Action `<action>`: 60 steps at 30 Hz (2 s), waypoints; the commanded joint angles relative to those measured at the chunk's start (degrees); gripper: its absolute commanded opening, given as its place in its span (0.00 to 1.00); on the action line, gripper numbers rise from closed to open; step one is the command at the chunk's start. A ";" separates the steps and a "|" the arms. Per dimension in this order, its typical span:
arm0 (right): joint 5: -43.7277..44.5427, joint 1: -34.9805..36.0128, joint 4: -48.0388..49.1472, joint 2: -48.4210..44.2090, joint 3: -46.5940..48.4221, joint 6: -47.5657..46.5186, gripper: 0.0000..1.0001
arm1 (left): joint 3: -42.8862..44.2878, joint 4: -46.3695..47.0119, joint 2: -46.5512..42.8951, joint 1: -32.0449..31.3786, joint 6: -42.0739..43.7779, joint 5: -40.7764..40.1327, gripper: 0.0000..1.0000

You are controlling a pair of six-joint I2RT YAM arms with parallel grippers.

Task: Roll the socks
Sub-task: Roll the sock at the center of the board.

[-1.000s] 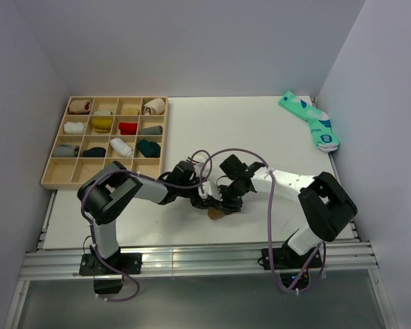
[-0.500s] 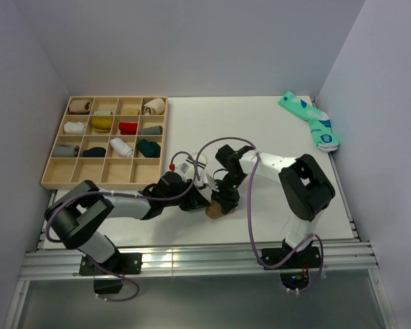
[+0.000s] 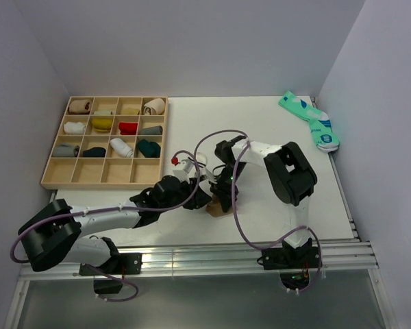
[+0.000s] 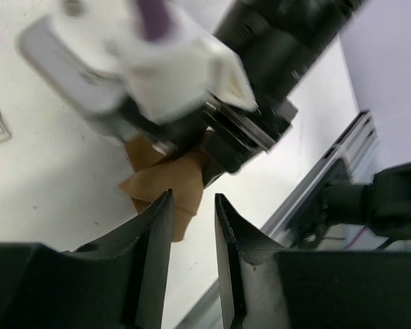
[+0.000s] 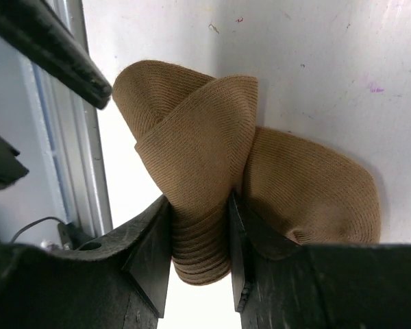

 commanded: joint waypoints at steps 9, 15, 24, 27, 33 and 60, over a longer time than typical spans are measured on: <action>-1.11 -0.98 -6.76 5.05 4.57 -3.21 0.33 | -0.59 10.50 3.13 -2.56 12.30 -2.44 0.39; -1.46 -1.68 -5.71 5.40 4.31 -2.15 0.33 | -5.07 21.57 6.03 -4.49 8.61 -7.79 0.39; -1.90 -2.48 -6.06 5.66 4.66 -1.54 0.33 | -6.93 26.77 8.75 -8.45 7.81 -11.85 0.40; -2.08 -2.65 -6.76 6.45 5.19 -1.71 0.33 | -6.93 28.00 10.25 -8.71 8.07 -11.41 0.40; -1.99 -2.74 -7.73 7.16 6.15 -1.89 0.33 | -6.58 31.17 13.59 -8.71 10.01 -9.91 0.43; -1.72 -2.83 -5.71 6.72 7.12 1.10 0.40 | -3.94 34.43 25.19 -8.80 6.50 -5.87 0.13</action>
